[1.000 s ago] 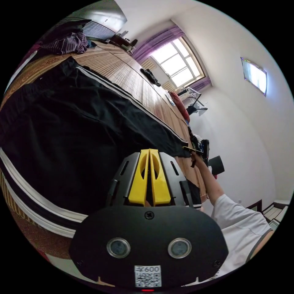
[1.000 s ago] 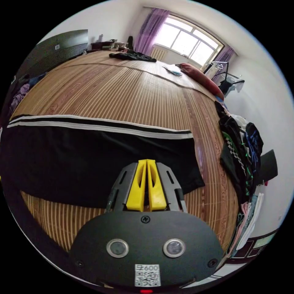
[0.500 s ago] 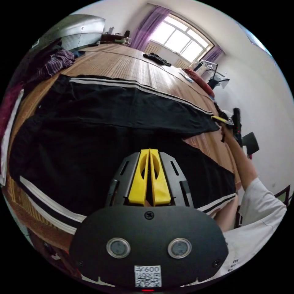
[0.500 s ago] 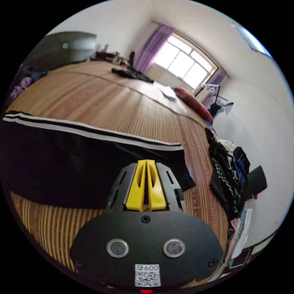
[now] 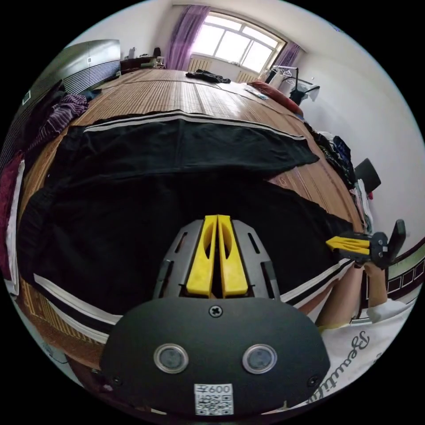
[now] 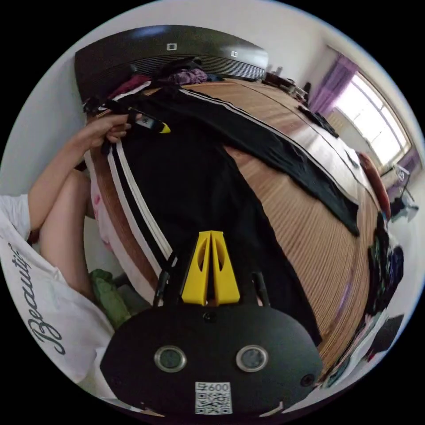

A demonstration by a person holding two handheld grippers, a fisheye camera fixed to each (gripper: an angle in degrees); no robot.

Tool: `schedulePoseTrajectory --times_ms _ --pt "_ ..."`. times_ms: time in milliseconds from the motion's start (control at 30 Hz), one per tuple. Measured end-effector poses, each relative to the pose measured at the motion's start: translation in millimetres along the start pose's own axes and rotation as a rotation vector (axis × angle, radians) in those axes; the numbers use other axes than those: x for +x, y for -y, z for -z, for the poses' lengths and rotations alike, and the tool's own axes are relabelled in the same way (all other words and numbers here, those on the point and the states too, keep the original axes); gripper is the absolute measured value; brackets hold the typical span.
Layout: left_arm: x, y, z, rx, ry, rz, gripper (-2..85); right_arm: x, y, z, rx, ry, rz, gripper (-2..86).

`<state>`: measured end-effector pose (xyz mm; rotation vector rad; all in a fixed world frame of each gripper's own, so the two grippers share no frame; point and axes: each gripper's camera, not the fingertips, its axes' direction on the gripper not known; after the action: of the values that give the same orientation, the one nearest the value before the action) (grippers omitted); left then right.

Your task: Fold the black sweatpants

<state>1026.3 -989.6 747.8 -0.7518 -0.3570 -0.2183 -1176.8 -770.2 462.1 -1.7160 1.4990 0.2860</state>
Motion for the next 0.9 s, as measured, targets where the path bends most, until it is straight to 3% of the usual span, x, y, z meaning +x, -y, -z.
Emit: schedulePoseTrajectory --times_ms 100,167,233,333,400,467,567,667,733,900 --pt "-32 -6 19 0.044 -0.181 0.086 1.1 49 -69 41 -0.041 0.133 -0.208 -0.8" --pt "-69 -28 35 0.173 -0.423 0.232 1.3 79 -122 80 0.033 -0.034 -0.347 -0.8" --pt "-87 -50 51 0.312 -0.515 0.309 1.6 92 -151 104 0.074 -0.156 -0.391 -0.8" --pt "-85 -75 101 0.527 -0.446 0.357 2.5 90 -180 94 -0.144 -0.292 -0.281 -0.8" --pt "-73 -91 137 0.597 -0.331 0.394 3.5 79 -200 105 -0.065 -0.342 -0.281 -0.8" --pt "-56 -114 190 0.629 -0.108 0.436 5.7 68 -218 114 -0.042 -0.377 -0.271 -0.8" --pt "-70 -138 248 0.550 0.109 0.634 10.1 52 -237 123 -0.005 -0.430 -0.264 -0.8" --pt "-106 -160 286 0.478 0.055 0.758 13.4 33 -257 139 0.033 -0.512 -0.340 -0.8" --pt "-118 -169 300 0.480 -0.025 0.737 12.8 12 -275 158 0.166 -0.520 -0.354 -0.8" --pt "-132 -174 320 0.468 -0.103 0.767 12.5 -30 -311 197 0.403 -0.257 -0.354 -0.9"
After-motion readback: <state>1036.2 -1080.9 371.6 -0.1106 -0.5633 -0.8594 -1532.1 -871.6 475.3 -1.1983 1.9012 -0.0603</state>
